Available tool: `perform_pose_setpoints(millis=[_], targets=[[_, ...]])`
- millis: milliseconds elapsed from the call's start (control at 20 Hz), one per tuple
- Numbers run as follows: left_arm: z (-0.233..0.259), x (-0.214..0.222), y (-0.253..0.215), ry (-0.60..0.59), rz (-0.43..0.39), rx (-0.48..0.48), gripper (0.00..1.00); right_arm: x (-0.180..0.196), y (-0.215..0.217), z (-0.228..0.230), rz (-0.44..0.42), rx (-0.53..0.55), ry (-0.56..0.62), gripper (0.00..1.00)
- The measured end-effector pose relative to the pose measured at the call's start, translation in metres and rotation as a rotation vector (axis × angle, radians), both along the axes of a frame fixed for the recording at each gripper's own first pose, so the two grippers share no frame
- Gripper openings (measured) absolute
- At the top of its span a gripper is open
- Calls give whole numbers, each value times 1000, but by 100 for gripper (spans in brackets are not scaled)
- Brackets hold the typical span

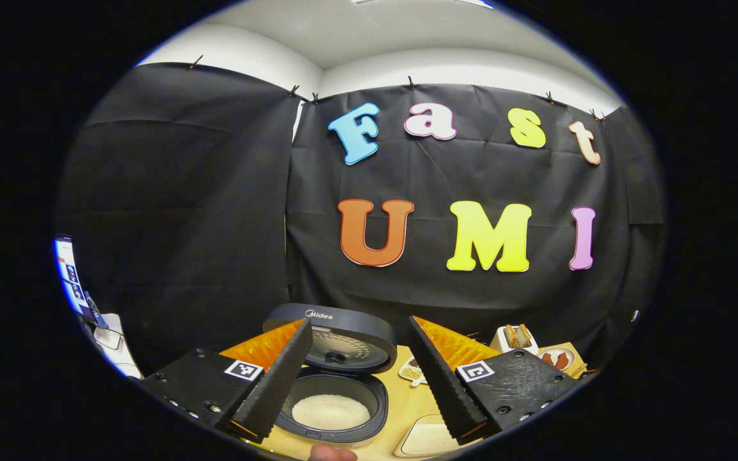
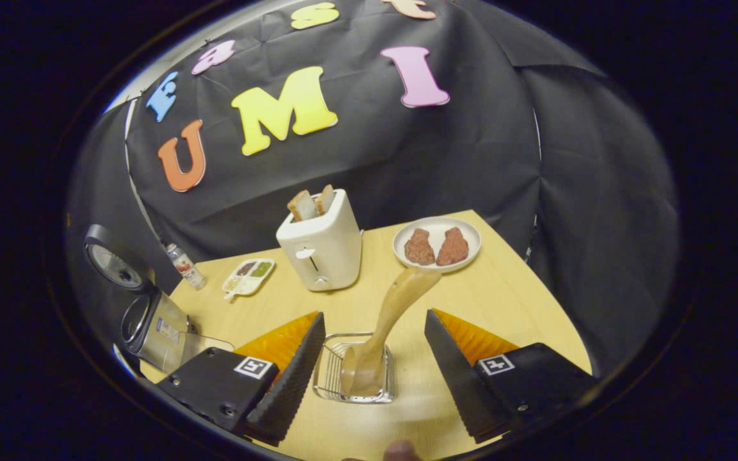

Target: Close the left gripper, press the button to open the rice cooker; take a wooden spoon from the chopstick holder with the right hand, scoop a spoonful of rice and pour it into the rice cooker, then put the wooden spoon back into the chopstick holder.

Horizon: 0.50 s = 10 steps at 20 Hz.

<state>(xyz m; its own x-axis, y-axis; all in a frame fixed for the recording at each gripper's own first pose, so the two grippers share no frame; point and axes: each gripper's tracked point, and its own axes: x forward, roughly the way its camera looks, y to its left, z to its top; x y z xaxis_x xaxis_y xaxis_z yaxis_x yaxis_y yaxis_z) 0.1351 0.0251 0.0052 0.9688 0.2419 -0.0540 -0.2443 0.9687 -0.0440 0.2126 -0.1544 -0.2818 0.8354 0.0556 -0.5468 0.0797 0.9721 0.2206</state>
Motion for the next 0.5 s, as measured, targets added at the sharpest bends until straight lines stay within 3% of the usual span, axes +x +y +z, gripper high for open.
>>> perform_pose_setpoints(millis=[50,100,200,250,400,500], targets=[[-3,2,-2,13,8,6,95,5,-1,-8,6,12,17,94],[-3,5,-3,23,18,10,95,10,-1,-13,13,20,28,99],[-8,7,-7,47,36,14,95,22,0,-25,35,31,47,94],[-11,7,-9,62,44,15,95,26,0,-29,47,39,58,82],[-16,8,-19,91,57,19,95,32,6,-34,79,59,77,79],[-18,9,-23,99,58,24,95,34,5,-30,94,60,67,64]])
